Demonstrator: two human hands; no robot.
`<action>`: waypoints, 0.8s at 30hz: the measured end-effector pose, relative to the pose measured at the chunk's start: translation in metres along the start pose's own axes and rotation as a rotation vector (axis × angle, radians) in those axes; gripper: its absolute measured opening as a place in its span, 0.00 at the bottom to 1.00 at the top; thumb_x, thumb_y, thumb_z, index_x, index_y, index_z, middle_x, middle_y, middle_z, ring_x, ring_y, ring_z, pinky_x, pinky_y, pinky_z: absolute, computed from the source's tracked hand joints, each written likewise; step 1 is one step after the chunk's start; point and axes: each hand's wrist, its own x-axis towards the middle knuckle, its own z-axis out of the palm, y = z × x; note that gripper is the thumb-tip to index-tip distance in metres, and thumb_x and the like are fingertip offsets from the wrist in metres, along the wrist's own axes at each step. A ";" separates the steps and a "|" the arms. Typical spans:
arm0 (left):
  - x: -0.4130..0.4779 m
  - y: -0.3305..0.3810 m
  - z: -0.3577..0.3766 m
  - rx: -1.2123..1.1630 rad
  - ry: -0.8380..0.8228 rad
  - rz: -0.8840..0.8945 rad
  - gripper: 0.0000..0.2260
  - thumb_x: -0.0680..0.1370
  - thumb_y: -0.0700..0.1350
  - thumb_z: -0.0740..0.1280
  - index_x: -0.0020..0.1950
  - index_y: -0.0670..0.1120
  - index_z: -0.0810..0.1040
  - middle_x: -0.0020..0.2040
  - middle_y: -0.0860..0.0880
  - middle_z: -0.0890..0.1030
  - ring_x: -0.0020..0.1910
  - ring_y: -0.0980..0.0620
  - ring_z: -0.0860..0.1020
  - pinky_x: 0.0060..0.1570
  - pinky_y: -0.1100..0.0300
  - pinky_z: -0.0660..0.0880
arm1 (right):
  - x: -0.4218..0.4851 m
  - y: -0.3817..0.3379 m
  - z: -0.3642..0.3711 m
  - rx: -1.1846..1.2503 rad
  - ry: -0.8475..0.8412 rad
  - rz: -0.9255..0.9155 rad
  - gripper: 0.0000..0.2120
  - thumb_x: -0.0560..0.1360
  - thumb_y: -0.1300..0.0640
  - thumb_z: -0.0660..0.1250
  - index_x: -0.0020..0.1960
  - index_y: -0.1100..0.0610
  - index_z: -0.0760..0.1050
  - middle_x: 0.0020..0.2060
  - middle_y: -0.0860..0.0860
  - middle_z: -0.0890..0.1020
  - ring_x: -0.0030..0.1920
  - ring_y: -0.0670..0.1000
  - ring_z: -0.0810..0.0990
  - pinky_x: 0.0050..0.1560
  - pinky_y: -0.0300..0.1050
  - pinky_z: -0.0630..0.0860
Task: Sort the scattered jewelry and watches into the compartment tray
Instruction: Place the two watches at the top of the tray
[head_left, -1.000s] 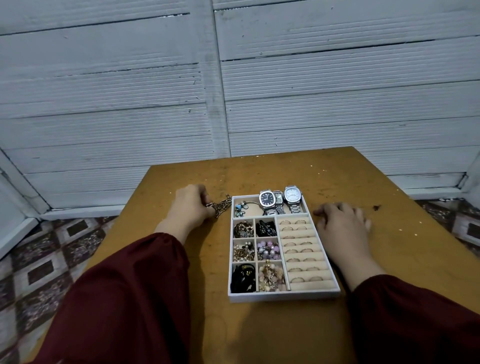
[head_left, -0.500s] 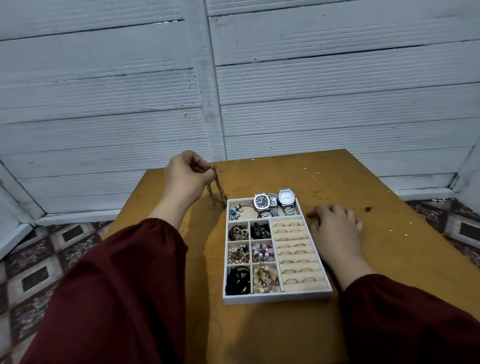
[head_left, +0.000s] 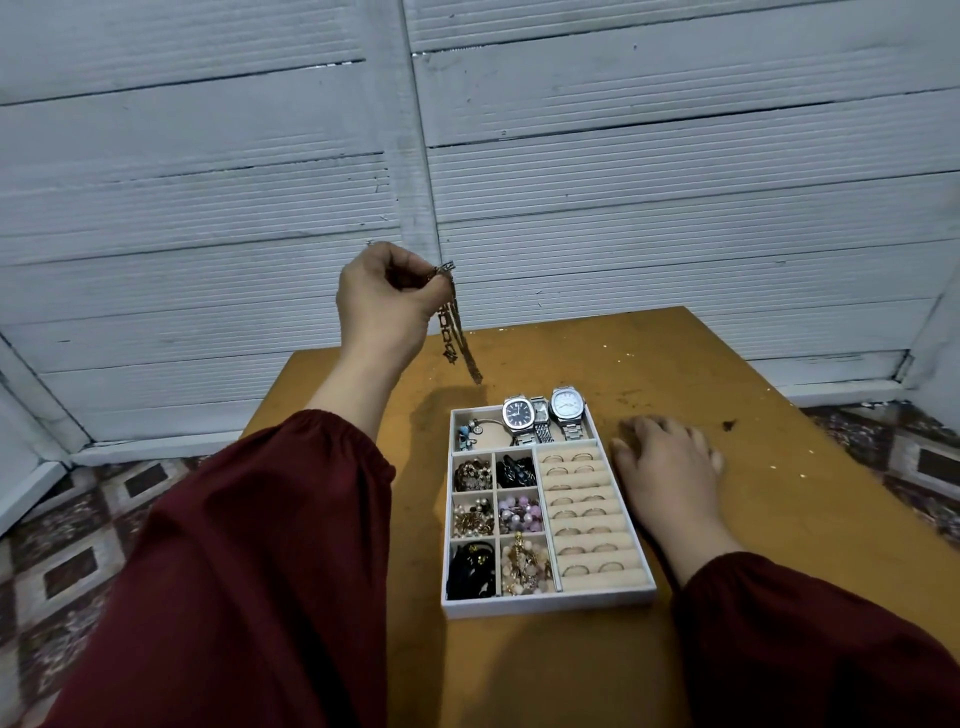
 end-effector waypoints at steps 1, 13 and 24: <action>-0.001 0.002 0.002 -0.016 -0.003 0.004 0.11 0.69 0.36 0.73 0.37 0.49 0.74 0.36 0.50 0.78 0.35 0.54 0.77 0.39 0.60 0.77 | 0.000 0.000 -0.001 0.001 0.000 0.011 0.18 0.79 0.46 0.58 0.67 0.50 0.72 0.66 0.51 0.73 0.67 0.55 0.65 0.66 0.52 0.58; -0.019 0.003 0.024 -0.008 -0.008 -0.024 0.11 0.69 0.36 0.72 0.37 0.49 0.74 0.36 0.51 0.78 0.36 0.54 0.77 0.41 0.56 0.78 | -0.001 0.002 -0.002 0.022 -0.020 0.019 0.18 0.79 0.46 0.59 0.67 0.49 0.72 0.68 0.50 0.71 0.69 0.54 0.62 0.67 0.50 0.56; -0.032 -0.008 0.035 0.081 -0.003 -0.059 0.11 0.68 0.37 0.72 0.36 0.51 0.73 0.34 0.54 0.77 0.35 0.54 0.76 0.42 0.53 0.78 | 0.001 0.005 0.002 0.047 0.008 0.019 0.17 0.78 0.46 0.61 0.65 0.49 0.73 0.65 0.50 0.73 0.67 0.55 0.64 0.66 0.51 0.57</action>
